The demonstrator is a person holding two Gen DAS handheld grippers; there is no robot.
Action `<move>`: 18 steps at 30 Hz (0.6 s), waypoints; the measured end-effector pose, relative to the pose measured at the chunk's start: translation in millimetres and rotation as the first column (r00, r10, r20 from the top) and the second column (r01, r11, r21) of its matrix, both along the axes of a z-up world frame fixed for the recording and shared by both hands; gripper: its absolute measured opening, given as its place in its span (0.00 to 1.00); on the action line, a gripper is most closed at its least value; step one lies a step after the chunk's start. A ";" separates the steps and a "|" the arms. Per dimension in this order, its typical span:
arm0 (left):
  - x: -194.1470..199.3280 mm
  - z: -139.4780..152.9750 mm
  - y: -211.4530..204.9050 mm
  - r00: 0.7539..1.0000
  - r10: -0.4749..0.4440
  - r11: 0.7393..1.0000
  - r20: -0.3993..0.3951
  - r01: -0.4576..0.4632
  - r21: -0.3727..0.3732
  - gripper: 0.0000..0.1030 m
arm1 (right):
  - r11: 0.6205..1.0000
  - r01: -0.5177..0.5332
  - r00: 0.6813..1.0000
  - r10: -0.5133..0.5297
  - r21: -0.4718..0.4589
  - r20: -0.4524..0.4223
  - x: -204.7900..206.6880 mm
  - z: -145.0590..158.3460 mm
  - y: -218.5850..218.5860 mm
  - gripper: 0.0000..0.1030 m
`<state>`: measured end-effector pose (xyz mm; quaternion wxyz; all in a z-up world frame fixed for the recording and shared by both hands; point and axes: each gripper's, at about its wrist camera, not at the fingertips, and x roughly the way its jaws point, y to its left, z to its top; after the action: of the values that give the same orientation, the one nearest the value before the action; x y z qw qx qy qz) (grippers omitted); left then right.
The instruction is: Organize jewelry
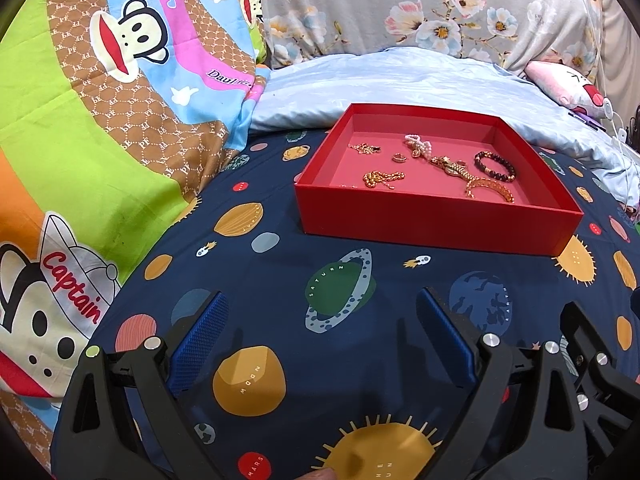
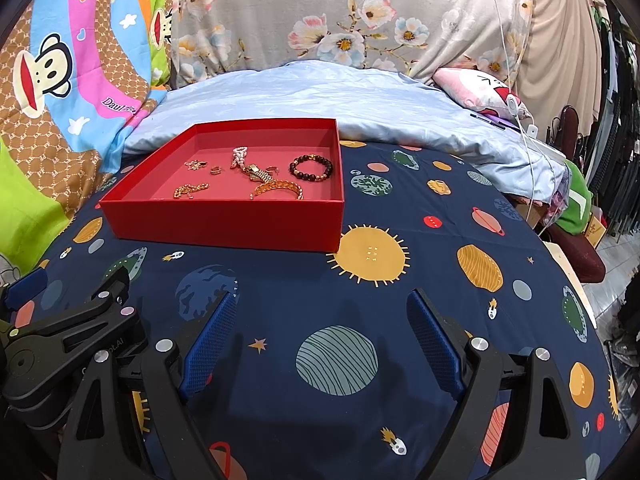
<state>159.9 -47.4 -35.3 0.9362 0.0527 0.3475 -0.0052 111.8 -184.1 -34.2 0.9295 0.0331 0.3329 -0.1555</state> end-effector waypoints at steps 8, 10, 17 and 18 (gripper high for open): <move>-0.1 -0.1 -0.2 1.000 0.000 1.000 -0.001 0.000 0.000 0.90 | 1.000 0.000 1.000 0.000 0.000 0.000 -0.1 -0.1 -0.1 0.83; 0.1 -0.3 -0.3 1.000 0.000 1.000 -0.002 0.000 0.000 0.90 | 1.000 0.001 1.000 -0.001 0.000 -0.001 -0.2 0.0 -0.1 0.83; 0.7 -0.8 0.3 1.000 -0.001 1.000 -0.005 0.001 -0.001 0.90 | 1.000 0.000 1.000 0.000 0.000 -0.001 0.0 -0.1 -0.2 0.83; 0.5 -0.7 0.4 1.000 -0.001 1.000 -0.005 0.001 -0.001 0.90 | 1.000 0.000 1.000 0.000 0.000 0.000 -0.1 0.0 -0.3 0.83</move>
<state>160.4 -47.0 -36.0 0.9353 0.0523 0.3498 -0.0058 111.7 -184.4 -34.2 0.9294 0.0331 0.3329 -0.1557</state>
